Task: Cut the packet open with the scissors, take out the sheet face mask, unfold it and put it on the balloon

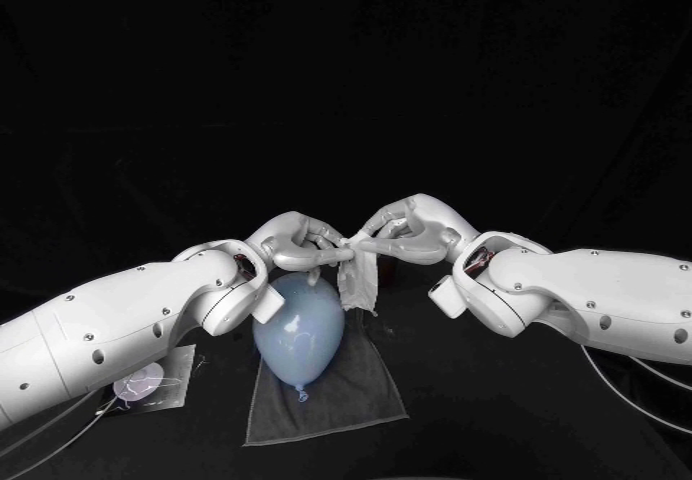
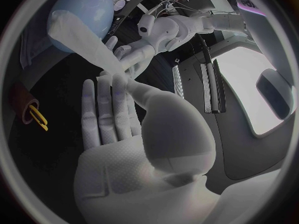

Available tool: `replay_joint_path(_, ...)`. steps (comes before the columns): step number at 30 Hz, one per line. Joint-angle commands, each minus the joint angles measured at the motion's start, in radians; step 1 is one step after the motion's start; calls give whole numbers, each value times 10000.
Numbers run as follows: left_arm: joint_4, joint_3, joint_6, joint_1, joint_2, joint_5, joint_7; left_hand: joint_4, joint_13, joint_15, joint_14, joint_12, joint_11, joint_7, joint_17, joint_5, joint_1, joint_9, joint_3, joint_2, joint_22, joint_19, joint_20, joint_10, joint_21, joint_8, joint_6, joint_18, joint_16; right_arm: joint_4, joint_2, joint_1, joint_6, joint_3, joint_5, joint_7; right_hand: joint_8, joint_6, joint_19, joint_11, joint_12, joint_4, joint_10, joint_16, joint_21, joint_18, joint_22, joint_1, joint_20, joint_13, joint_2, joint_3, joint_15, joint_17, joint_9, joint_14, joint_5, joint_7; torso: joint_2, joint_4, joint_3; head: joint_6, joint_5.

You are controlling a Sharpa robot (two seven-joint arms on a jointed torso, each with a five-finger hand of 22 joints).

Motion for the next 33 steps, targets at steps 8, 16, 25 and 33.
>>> replay_joint_path(8,-21,9,-287,3,81,-51,186,-106,-179,-190,301,-78,-213,-218,351,-36,475,-34,1673,546,531,291,-198,251,453,330,594,-180,194,-59,29,9,239,10,21,-48,54,77,-29,-21,22,-52,33,-34,54,206,19,-5,-60,12,90,11,23,9,53,83,46,10,-4,4,3,-12,6)
replay_joint_path(16,6,10,-73,3,-35,116,166,-130,-227,-176,317,-71,-193,-182,348,-31,-11,33,2946,503,648,250,-192,350,576,510,396,-191,198,-268,38,9,318,8,-2,-309,55,79,-30,-22,22,-63,35,-35,62,206,26,-4,-63,13,89,13,21,9,54,87,45,10,-4,8,-4,-34,-13)
replay_joint_path(25,199,10,1338,2,-267,278,6,-469,-199,-194,384,19,-213,-198,463,-27,-439,93,3787,272,823,271,-199,402,735,717,419,-206,261,-622,68,12,763,4,-278,-1771,56,84,-35,-22,20,-88,40,-38,82,204,42,-11,-71,15,83,17,18,9,55,96,46,11,0,3,-6,-56,-16)
replay_joint_path(33,401,11,3697,2,-460,1340,-685,-559,-202,-196,370,23,-219,-209,440,-30,-698,109,3958,214,831,227,-203,437,745,781,421,-206,256,-761,125,24,2099,3,-581,-3031,57,91,-43,-24,15,-124,41,-41,107,203,62,-11,-80,15,82,31,15,9,57,105,46,12,-7,3,13,-100,2)
